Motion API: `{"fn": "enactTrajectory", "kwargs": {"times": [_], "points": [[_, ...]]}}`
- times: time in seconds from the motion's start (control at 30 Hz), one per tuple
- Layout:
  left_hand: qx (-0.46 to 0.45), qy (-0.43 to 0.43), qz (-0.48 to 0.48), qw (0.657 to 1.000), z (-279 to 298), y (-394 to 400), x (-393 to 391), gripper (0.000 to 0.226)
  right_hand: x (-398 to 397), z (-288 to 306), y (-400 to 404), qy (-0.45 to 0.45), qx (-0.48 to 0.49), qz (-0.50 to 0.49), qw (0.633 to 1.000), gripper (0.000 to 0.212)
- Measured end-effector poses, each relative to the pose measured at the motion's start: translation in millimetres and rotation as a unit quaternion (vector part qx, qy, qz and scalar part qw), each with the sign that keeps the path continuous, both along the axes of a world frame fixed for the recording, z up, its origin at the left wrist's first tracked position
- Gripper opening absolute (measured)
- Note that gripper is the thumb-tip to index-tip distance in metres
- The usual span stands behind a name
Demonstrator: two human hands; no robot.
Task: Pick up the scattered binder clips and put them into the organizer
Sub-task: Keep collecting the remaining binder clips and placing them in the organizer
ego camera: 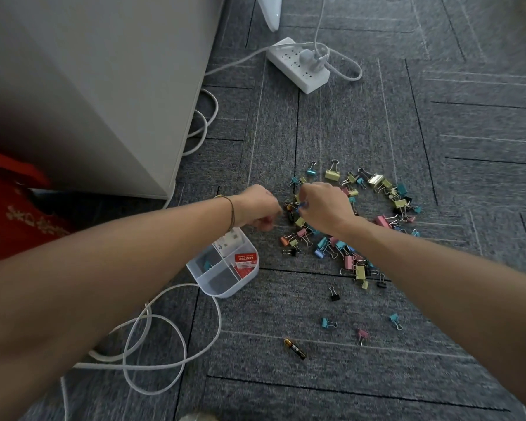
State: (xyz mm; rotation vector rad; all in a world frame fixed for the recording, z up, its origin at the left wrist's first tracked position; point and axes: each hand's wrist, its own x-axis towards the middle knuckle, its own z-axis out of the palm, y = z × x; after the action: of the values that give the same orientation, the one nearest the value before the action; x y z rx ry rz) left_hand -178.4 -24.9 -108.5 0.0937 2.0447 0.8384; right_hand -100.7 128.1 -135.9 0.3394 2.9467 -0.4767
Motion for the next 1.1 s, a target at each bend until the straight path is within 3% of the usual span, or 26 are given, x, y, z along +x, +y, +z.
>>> {"fn": "enactTrajectory", "kwargs": {"times": [0.07,0.13,0.23,0.33,0.37,0.43,0.5,0.6,0.67,0.73,0.83,0.93,1.03,1.1], "points": [[0.047,-0.069,0.093,0.992,3.9,-0.6,-1.4,0.025,0.5,-2.8,-1.2,0.001,0.012,0.013,1.000,0.009],[0.073,-0.088,0.134,0.984,5.5,-0.9,-2.5,0.019,1.1,-3.7,-2.0,-0.003,0.012,0.016,1.000,0.008],[0.054,-0.009,0.128,0.990,0.8,0.8,-2.2,0.024,1.1,-6.0,-2.2,-0.021,-0.028,0.000,0.999,0.014],[0.031,0.119,0.019,0.992,-10.7,5.6,1.7,0.033,0.0,-2.4,6.0,-0.005,-0.174,-0.101,0.980,0.031],[0.032,0.156,-0.043,0.986,-12.7,7.1,5.3,0.029,-0.9,2.0,11.9,-0.006,-0.253,-0.151,0.956,0.041],[0.029,0.206,-0.158,0.965,-12.4,10.2,11.7,0.010,-0.3,12.0,25.6,-0.022,-0.425,-0.243,0.872,0.048],[0.014,0.255,-0.260,0.931,-9.9,15.2,17.3,0.021,4.5,19.0,37.2,-0.034,-0.547,-0.293,0.783,0.034],[0.001,0.322,-0.387,0.864,-11.0,26.0,21.2,0.038,17.3,20.2,46.5,-0.028,-0.626,-0.335,0.703,0.012],[-0.010,0.351,-0.437,0.828,-12.5,33.6,21.8,0.044,24.2,17.8,50.4,-0.024,-0.631,-0.362,0.686,0.004],[-0.023,0.358,-0.465,0.809,-13.4,38.8,22.1,0.046,28.9,15.2,54.1,-0.021,-0.607,-0.385,0.695,0.004],[-0.045,0.374,-0.499,0.781,-18.0,41.2,23.9,0.035,32.1,10.3,57.0,-0.020,-0.551,-0.387,0.739,0.005],[-0.050,0.391,-0.491,0.777,-22.7,38.9,23.7,0.028,29.8,6.9,55.0,0.005,-0.518,-0.347,0.782,0.012],[-0.041,0.376,-0.451,0.809,-24.9,31.1,18.6,0.020,18.4,6.5,51.8,0.024,-0.370,-0.251,0.894,0.005],[-0.015,0.319,-0.387,0.865,-23.1,26.1,16.2,0.015,7.1,6.1,48.8,0.030,-0.236,-0.165,0.957,0.008]]}}
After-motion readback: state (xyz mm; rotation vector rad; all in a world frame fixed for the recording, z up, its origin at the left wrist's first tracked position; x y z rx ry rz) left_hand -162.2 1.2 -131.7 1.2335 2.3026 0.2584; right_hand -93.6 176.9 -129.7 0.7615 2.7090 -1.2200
